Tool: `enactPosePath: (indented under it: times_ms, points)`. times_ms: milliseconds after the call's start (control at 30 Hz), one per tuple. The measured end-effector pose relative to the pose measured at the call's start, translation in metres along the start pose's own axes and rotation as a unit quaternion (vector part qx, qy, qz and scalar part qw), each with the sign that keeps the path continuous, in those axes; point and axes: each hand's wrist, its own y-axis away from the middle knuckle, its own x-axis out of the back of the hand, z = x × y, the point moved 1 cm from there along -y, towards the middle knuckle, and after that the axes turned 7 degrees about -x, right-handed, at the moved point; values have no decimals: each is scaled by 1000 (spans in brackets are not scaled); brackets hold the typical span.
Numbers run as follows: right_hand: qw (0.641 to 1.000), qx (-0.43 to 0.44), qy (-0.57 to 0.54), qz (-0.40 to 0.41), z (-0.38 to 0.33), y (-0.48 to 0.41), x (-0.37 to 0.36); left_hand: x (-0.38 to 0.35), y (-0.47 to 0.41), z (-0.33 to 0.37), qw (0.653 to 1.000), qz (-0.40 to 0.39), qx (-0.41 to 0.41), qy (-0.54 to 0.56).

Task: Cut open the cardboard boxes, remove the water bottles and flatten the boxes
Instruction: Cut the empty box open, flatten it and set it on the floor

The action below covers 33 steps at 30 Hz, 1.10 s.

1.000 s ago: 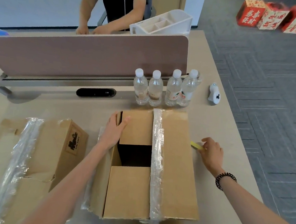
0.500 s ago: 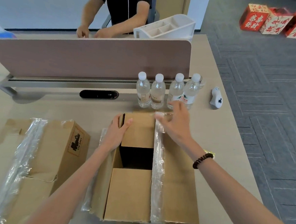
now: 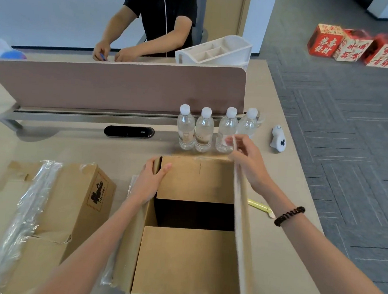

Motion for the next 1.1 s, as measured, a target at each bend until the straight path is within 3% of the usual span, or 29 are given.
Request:
enactPosePath:
  times_ms: [233,400,467,533,633,700,767,933,1100]
  points:
    - [994,-29,-100,7,19,14,73,-2,-4,-7,1000,0,12,-12]
    - [979,-162,-126,-14,62,25,110,-2,-1,-5,999,3,-3,-38]
    - [981,-183,-58,18,77,27,116,-4,0,-3,997,14,-6,-71]
    - [979,-160,104,68,92,27,118,-5,0,0,994,25,-10,-103]
    - [928,-46,347,126,103,28,102,-4,2,3,989,36,-22,-141]
    - [889,46,430,151,99,29,80,-3,3,5,987,44,-13,-156]
    - [891,66,423,153,87,33,59,-3,6,10,984,53,4,-168]
    - [925,-43,369,75,80,32,13,-4,6,9,990,44,36,-129]
    - [939,-63,322,101,79,34,-3,-6,11,23,992,62,46,-100]
